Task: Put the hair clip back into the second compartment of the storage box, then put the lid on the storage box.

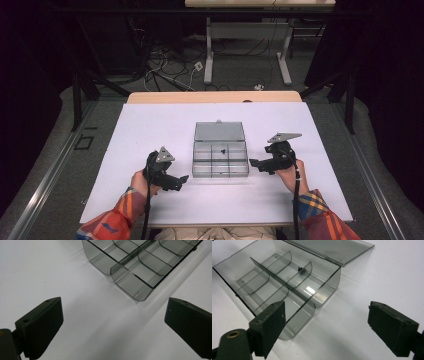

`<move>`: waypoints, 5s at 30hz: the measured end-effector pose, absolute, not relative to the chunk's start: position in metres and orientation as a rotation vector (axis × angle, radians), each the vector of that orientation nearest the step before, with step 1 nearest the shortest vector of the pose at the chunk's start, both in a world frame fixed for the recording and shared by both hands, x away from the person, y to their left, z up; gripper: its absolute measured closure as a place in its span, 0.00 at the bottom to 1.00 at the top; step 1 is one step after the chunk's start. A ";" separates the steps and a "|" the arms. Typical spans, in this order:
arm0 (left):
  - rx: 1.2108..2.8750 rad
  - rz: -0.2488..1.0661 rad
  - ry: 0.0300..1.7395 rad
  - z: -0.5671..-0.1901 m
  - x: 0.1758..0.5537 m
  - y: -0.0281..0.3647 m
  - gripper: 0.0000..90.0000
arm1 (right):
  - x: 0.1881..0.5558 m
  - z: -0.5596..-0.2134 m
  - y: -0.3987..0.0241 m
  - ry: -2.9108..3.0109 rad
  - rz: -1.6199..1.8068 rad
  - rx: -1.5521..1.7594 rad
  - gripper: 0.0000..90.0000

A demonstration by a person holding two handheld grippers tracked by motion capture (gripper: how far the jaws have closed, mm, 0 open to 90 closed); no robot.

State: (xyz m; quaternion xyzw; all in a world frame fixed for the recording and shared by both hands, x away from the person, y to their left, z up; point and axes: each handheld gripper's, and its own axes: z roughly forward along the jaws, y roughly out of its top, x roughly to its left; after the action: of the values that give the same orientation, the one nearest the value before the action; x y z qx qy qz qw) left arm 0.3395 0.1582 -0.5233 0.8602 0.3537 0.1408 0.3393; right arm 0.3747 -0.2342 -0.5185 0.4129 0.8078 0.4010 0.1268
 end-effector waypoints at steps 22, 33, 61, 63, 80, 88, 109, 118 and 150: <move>2.253 0.360 0.913 -0.523 0.340 0.158 0.02 | 0.368 -0.534 -0.249 2.367 1.091 1.200 0.05; 2.248 0.360 0.920 -0.523 0.339 0.157 0.02 | 0.367 -0.535 -0.247 2.380 1.069 1.180 0.04; 2.263 0.360 0.896 -0.523 0.339 0.156 0.02 | 0.369 -0.536 -0.246 2.392 1.043 1.152 0.05; 2.255 0.358 0.897 -0.523 0.339 0.154 0.02 | 0.369 -0.536 -0.246 2.389 1.044 1.152 0.05; 2.219 0.367 0.883 -0.519 0.345 0.146 0.02 | 0.369 -0.534 -0.246 2.369 1.045 1.133 0.06; 2.237 0.349 0.887 -0.517 0.358 0.139 0.02 | 0.369 -0.534 -0.245 2.365 1.047 1.146 0.06; 2.200 0.347 0.895 -0.509 0.391 0.105 0.00 | 0.371 -0.535 -0.245 2.384 1.047 1.143 0.06; 2.225 0.352 0.920 -0.510 0.399 0.092 0.00 | 0.372 -0.536 -0.246 2.388 1.052 1.141 0.06; 2.362 0.258 0.886 -0.533 0.408 0.051 0.54 | 0.373 -0.538 -0.248 2.396 1.063 1.161 0.07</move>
State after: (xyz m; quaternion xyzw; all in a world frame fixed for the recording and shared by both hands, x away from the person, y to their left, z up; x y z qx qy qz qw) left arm 0.4078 0.0507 -0.5328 0.8890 0.3336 0.0971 0.2984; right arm 0.3733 -0.2477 -0.5379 0.4013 0.8278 0.3674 0.1367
